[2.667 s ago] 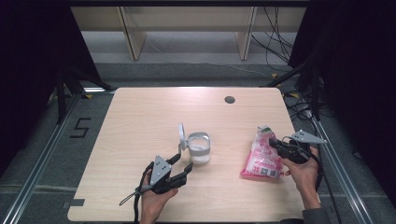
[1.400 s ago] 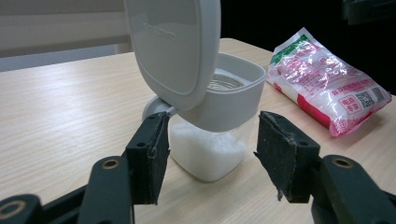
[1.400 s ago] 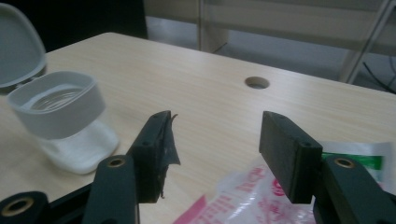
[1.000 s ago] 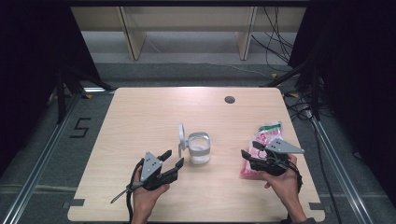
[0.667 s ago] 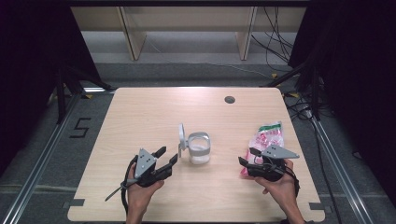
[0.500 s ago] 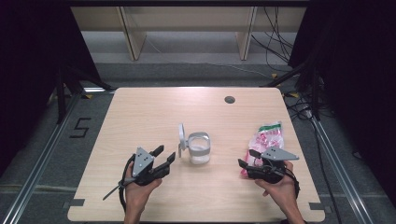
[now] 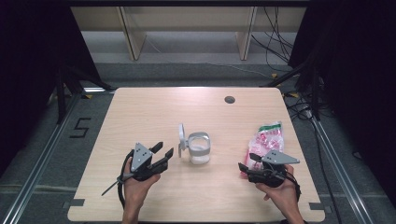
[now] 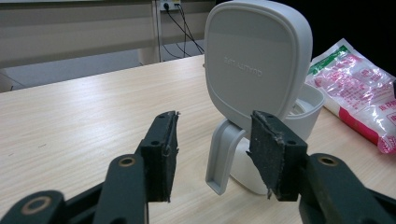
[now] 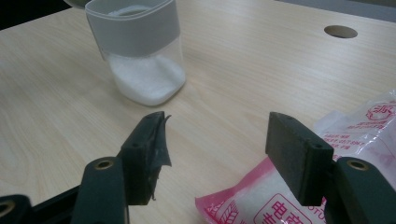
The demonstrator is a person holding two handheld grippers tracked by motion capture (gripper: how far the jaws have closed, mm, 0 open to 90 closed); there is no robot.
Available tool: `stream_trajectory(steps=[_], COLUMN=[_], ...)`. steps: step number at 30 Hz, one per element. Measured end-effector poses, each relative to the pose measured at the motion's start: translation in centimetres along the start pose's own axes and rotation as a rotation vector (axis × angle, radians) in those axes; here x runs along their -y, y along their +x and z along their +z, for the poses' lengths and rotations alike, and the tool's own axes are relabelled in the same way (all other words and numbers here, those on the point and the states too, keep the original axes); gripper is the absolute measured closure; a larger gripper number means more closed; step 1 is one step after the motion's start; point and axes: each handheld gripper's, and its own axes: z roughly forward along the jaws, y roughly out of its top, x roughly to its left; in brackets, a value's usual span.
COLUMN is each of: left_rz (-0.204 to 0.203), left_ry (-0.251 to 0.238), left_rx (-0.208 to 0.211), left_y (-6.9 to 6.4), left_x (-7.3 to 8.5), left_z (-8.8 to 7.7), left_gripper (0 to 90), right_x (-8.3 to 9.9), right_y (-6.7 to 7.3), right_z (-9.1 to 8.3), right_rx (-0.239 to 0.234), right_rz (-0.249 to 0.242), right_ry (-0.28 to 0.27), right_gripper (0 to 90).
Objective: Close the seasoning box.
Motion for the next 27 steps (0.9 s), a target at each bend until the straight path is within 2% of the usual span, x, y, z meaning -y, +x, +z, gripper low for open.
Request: stream_trajectory(steps=[1, 4, 5, 6, 8, 9, 12, 13, 14, 15, 17, 23, 24, 25, 26, 27], left_rz=[-0.009, -0.007, -0.009, -0.006, 0.008, 0.017, 0.028, 0.022, 0.011, 0.029, 0.038, 0.041, 0.041, 0.047, 0.048, 0.049], left_ry=[-0.009, -0.001, -0.003, -0.001, -0.004, -0.008, -0.003, 0.000, -0.002, -0.006, -0.004, -0.008, -0.007, -0.009, -0.015, -0.010], left_rx=[0.006, 0.026, 0.036, 0.041, 0.046, 0.049, 0.049, 0.050, 0.047, 0.053, 0.050, 0.052, 0.050, 0.054, 0.058, 0.055], left_y=[0.0, 0.0, 0.1, 0.0, -0.1, -0.1, -0.1, -0.1, -0.2, -0.1, -0.2, -0.5, -0.6, -0.7, -0.7, -0.8], left_x=[0.0, -0.2, -0.2, -0.3, -0.5, -0.5, -0.6, -0.6, -0.6, -0.6, -0.6, -0.9, -0.9, -1.0, -1.1, -1.2], left_z=[0.1, 0.2, 0.3, 0.4, 0.5, 0.5, 0.8, 1.0, 1.1, 1.2, 1.4, 2.0, 2.0, 2.1, 2.2, 2.3], left_gripper=[55.4, 61.7, 63.7, 66.2, 71.6, 73.9, 80.2, 81.4, 82.3, 83.3, 85.0, 88.4, 88.5, 88.6, 88.6, 88.7], right_x=[0.0, 0.0, 0.1, 0.1, 0.1, 0.1, 0.1, 0.2, 0.1, 0.1, 0.2, 0.2, 0.2, 0.2, 0.2, 0.2], right_y=[-0.1, -0.3, -0.1, -0.2, -0.2, -0.2, 0.0, 0.3, 0.0, 0.1, 0.1, 0.6, 0.3, 0.5, 0.4, 0.4], right_z=[-0.1, -0.1, -0.2, -0.3, -0.4, -0.4, -0.4, -0.5, -0.4, -0.4, -0.3, -0.5, -0.5, -0.6, -0.6, -0.6], right_rx=[0.003, 0.001, 0.003, -0.003, 0.012, 0.001, 0.005, -0.004, -0.004, 0.000, -0.005, -0.007, -0.010, -0.016, -0.006, -0.005], right_rz=[-0.015, -0.016, 0.010, -0.006, -0.009, -0.005, -0.008, 0.012, -0.016, -0.018, -0.014, 0.004, -0.026, 0.002, -0.018, -0.017], right_ry=[0.006, 0.001, 0.000, -0.003, -0.009, -0.013, -0.003, 0.007, 0.005, 0.005, -0.002, 0.002, -0.014, 0.003, -0.004, -0.002], right_gripper=[39.2, 39.2, 39.2, 39.2, 39.3, 39.3, 39.3, 39.3, 39.3, 39.2, 39.2, 39.2, 39.2, 39.2, 39.3, 39.2])
